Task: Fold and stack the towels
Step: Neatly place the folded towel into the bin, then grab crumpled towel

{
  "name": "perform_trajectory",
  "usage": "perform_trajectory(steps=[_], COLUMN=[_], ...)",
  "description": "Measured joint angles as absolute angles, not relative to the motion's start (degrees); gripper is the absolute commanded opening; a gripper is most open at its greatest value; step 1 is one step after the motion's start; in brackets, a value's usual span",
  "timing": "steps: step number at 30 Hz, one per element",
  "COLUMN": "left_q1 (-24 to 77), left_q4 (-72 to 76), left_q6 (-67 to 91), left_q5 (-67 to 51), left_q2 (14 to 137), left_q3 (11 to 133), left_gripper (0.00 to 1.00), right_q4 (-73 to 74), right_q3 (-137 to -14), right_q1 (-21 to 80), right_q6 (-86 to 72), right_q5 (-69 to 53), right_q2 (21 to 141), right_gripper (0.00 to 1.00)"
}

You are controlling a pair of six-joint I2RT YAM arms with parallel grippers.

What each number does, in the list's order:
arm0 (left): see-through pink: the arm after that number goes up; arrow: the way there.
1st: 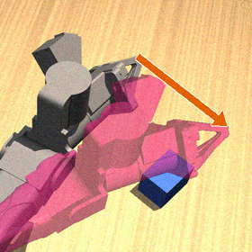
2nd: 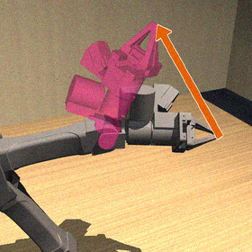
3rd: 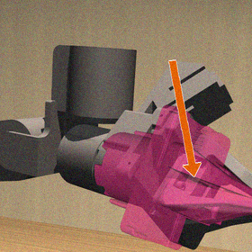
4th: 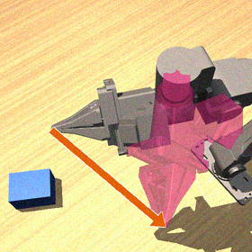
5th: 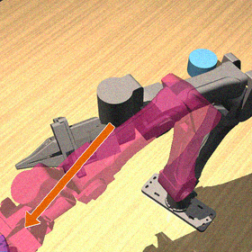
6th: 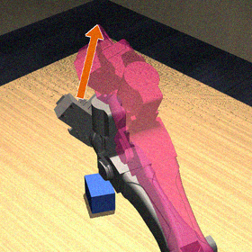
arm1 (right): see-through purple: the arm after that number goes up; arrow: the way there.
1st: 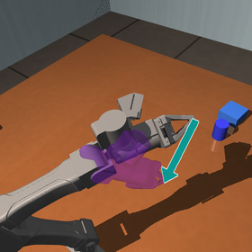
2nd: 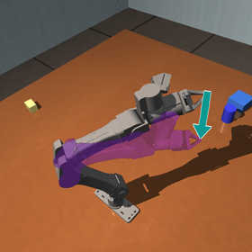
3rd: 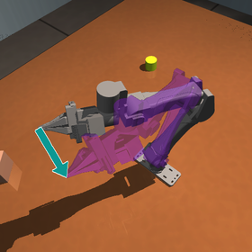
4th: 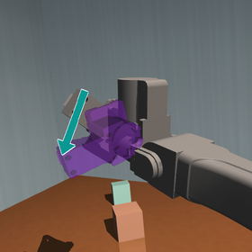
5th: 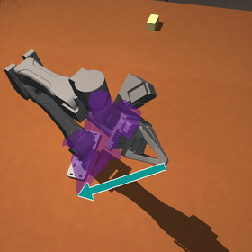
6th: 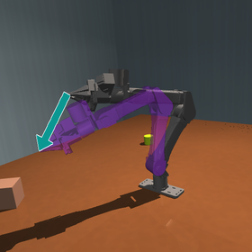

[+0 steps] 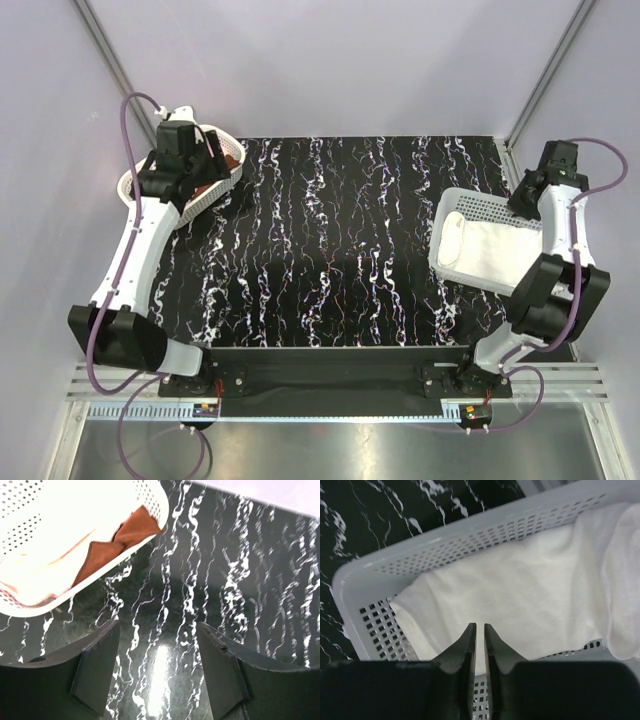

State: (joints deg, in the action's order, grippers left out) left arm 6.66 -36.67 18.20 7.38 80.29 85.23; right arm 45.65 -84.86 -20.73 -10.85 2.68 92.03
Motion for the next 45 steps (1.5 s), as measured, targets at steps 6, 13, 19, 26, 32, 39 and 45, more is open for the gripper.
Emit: perform_trajectory(steps=[6,13,19,26,32,39,45], left_q1=[5.2,3.7,3.7,3.7,3.7,3.7,3.7], left_q4=[-37.8,-38.0,-38.0,-37.8,-37.7,-37.7,-37.8], left_q6=[17.3,17.1,16.8,16.7,16.7,16.4,14.9], left_q5=[9.1,10.2,10.3,10.3,10.3,10.3,12.7], left_q2=[83.4,87.2,87.3,87.3,87.3,87.3,91.3], left_q3=[85.4,85.8,85.8,85.8,85.7,85.7,88.3], left_gripper=[0.69,0.69,0.69,0.69,0.68,0.7,0.7], right_q4=[43.0,38.7,33.4,30.6,30.5,31.6,31.9], right_q3=[-76.6,-70.7,-68.8,-68.1,-68.1,-68.2,-68.3], right_q1=[-17.7,-13.1,-11.5,-11.2,-10.9,-10.9,-10.9], right_q6=[-12.9,-15.4,-17.2,-19.0,-19.1,-18.9,-18.7], right_q5=[-1.3,-5.3,-7.2,-8.5,-8.7,-10.4,-11.5], right_q2=[97.4,100.7,101.6,102.1,102.2,102.2,102.1], right_gripper=[0.07,0.05,0.04,0.03,0.04,0.05,0.34])
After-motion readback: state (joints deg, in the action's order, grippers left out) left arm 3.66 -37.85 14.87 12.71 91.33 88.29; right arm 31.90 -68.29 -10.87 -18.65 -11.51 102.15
